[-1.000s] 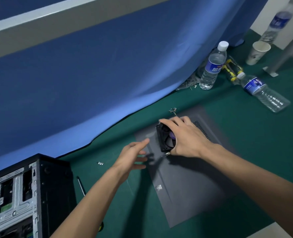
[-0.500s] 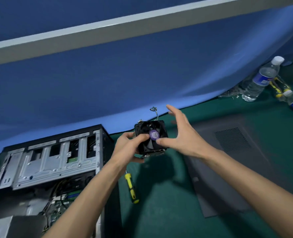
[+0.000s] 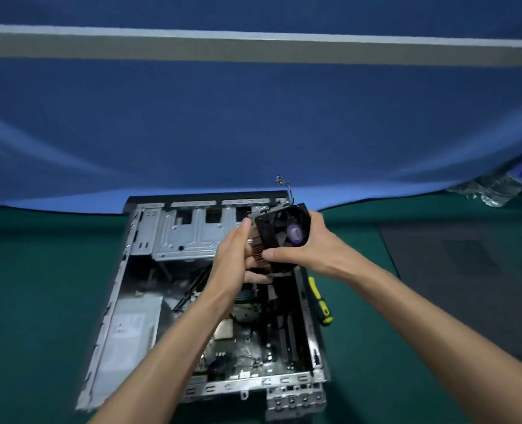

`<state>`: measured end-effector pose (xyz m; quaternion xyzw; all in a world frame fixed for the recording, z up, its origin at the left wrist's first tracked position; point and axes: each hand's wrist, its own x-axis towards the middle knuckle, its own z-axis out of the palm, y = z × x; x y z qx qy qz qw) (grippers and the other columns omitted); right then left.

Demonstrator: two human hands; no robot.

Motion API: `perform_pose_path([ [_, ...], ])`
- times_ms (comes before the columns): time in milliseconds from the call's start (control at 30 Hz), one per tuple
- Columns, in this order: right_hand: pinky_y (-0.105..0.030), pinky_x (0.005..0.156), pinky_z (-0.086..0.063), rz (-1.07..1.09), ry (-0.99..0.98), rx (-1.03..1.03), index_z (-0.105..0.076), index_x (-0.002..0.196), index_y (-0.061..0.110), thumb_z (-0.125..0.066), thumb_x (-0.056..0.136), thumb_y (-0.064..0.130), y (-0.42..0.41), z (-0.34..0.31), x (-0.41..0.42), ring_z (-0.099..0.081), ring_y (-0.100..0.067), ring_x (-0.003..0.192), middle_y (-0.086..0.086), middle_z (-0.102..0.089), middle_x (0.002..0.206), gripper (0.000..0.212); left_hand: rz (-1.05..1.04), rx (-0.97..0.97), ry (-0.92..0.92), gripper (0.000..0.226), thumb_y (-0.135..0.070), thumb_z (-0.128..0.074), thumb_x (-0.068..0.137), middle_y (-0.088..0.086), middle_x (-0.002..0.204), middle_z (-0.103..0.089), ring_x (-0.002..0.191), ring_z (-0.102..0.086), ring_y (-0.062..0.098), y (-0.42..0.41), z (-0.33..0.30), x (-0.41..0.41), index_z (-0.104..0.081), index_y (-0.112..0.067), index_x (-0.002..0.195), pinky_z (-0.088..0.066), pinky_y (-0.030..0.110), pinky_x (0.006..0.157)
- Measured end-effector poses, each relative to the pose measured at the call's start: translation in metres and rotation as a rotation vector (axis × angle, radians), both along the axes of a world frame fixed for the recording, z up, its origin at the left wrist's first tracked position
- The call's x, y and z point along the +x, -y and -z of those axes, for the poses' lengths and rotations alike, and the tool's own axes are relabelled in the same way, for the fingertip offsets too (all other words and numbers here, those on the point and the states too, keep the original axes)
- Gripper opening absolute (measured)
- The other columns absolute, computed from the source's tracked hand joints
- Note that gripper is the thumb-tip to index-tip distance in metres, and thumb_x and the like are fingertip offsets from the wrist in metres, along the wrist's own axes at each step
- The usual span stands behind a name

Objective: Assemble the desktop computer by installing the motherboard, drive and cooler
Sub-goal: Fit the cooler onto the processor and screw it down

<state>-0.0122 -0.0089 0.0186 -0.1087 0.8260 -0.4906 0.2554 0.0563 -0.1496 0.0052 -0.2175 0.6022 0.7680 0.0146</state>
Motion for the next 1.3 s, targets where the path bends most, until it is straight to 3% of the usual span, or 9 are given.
perform_pose_path([
  [167, -0.037, 0.087, -0.053, 0.078, 0.074, -0.048, -0.045, 0.123, 0.026, -0.08, 0.048, 0.046, 0.035, 0.007, 0.028, -0.064, -0.009, 0.1, 0.01, -0.064, 0.112, 0.085, 0.0, 0.032, -0.021, 0.029, -0.031, -0.033, 0.102, 0.008, 0.081, -0.073, 0.062, -0.068, 0.019, 0.041, -0.003, 0.035, -0.057, -0.016, 0.098, -0.056, 0.035, 0.049],
  [300, -0.04, 0.078, -0.055, 0.064, 0.272, -0.244, -0.054, 0.111, 0.031, -0.075, 0.055, 0.033, 0.039, 0.005, 0.038, -0.069, -0.01, 0.086, 0.009, -0.071, 0.097, 0.06, 0.021, -0.001, -0.007, 0.027, -0.023, -0.037, 0.101, 0.009, 0.081, -0.073, 0.065, -0.07, 0.02, 0.063, -0.001, 0.047, -0.06, -0.01, 0.097, -0.055, 0.031, 0.048],
  [400, -0.041, 0.074, -0.053, 0.057, 0.533, -0.451, -0.061, 0.114, 0.012, -0.075, 0.056, 0.038, 0.04, 0.007, 0.045, -0.066, -0.022, 0.087, -0.007, -0.069, 0.101, 0.065, 0.001, -0.003, 0.047, 0.023, -0.018, -0.044, 0.098, 0.011, 0.081, -0.073, 0.062, -0.069, 0.021, 0.076, 0.002, 0.049, -0.063, -0.004, 0.097, -0.054, 0.028, 0.044],
  [600, -0.037, 0.069, -0.051, 0.144, 0.861, -0.753, -0.073, 0.105, 0.012, -0.079, 0.051, 0.052, 0.045, 0.003, 0.049, -0.067, -0.032, 0.083, -0.017, -0.067, 0.111, 0.068, -0.036, -0.018, 0.157, 0.02, -0.011, -0.047, 0.096, 0.014, 0.081, -0.072, 0.057, -0.066, 0.018, 0.096, 0.019, 0.051, -0.064, -0.002, 0.095, -0.053, 0.026, 0.044],
  [833, -0.038, 0.069, -0.054, 0.111, 0.845, -0.734, -0.074, 0.1, 0.012, -0.088, 0.039, 0.046, 0.044, 0.001, 0.048, -0.067, -0.03, 0.085, -0.015, -0.068, 0.106, 0.071, 0.02, -0.023, 0.313, 0.019, -0.014, -0.049, 0.094, 0.016, 0.078, -0.072, 0.057, -0.068, 0.021, 0.11, 0.049, 0.045, -0.062, 0.0, 0.096, -0.05, 0.027, 0.042],
  [967, -0.037, 0.076, -0.05, 0.018, 0.667, -0.585, -0.067, 0.104, 0.01, -0.086, 0.039, 0.045, 0.033, 0.007, 0.046, -0.062, -0.025, 0.085, -0.012, -0.066, 0.1, 0.076, 0.129, 0.002, 0.534, 0.025, -0.021, -0.052, 0.093, 0.02, 0.09, -0.063, 0.064, -0.065, 0.026, 0.098, 0.075, 0.04, -0.053, -0.002, 0.108, -0.055, 0.034, 0.046],
  [1067, -0.028, 0.068, -0.053, -0.106, 0.506, -0.375, -0.059, 0.117, 0.025, -0.079, 0.041, 0.032, 0.023, 0.011, 0.046, -0.066, -0.018, 0.087, -0.003, -0.069, 0.101, 0.078, 0.147, 0.041, 0.632, 0.025, -0.023, -0.052, 0.093, 0.017, 0.097, -0.05, 0.069, -0.054, 0.024, 0.087, 0.095, 0.036, -0.048, -0.006, 0.111, -0.054, 0.038, 0.059],
  [1200, -0.027, 0.087, -0.047, -0.144, 0.303, -0.113, -0.05, 0.124, 0.033, -0.074, 0.042, 0.021, 0.014, 0.024, 0.049, -0.06, -0.017, 0.107, -0.001, -0.062, 0.119, 0.086, 0.095, 0.251, 0.65, 0.028, -0.019, -0.049, 0.092, 0.024, 0.121, -0.049, 0.106, -0.053, 0.036, 0.08, 0.107, 0.026, -0.048, -0.001, 0.113, -0.048, 0.044, 0.082],
  [1300, -0.018, 0.086, -0.046, -0.167, 0.24, 0.014, -0.047, 0.119, 0.039, -0.072, 0.046, 0.017, 0.011, 0.034, 0.051, -0.058, -0.01, 0.104, 0.003, -0.06, 0.117, 0.08, -0.032, 0.424, 0.587, 0.033, -0.012, -0.047, 0.092, 0.026, 0.11, -0.055, 0.105, -0.057, 0.039, 0.084, 0.108, 0.018, -0.04, 0.0, 0.122, -0.049, 0.047, 0.086],
])
